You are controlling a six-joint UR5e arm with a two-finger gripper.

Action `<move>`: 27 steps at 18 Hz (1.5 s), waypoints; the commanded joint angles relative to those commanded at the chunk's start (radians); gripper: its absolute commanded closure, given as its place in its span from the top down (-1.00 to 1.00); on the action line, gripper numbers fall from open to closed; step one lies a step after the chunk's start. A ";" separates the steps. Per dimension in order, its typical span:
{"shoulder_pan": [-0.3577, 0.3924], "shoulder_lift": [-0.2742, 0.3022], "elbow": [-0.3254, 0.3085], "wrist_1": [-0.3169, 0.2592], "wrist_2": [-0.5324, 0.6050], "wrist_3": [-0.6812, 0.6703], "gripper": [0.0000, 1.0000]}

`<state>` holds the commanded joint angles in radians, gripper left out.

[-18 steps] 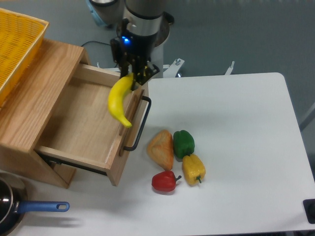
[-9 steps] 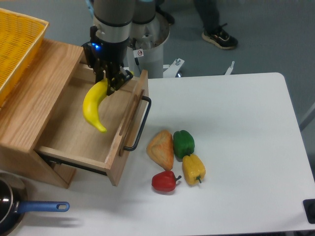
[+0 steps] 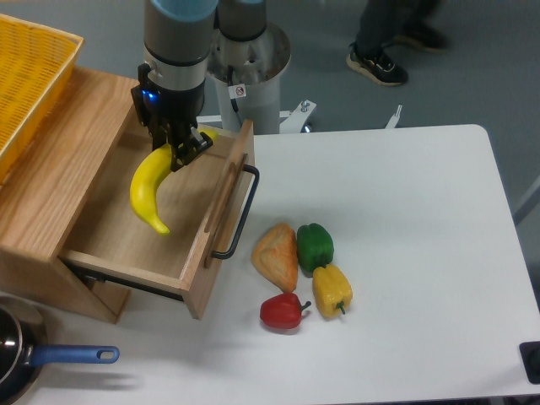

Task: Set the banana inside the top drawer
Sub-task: 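Lower the banana into the drawer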

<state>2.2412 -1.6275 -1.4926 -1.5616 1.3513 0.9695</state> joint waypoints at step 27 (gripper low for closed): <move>-0.121 -0.041 -0.054 0.044 0.106 -0.034 -0.41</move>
<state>2.1200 -1.6690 -1.5463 -1.5171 1.4573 0.9357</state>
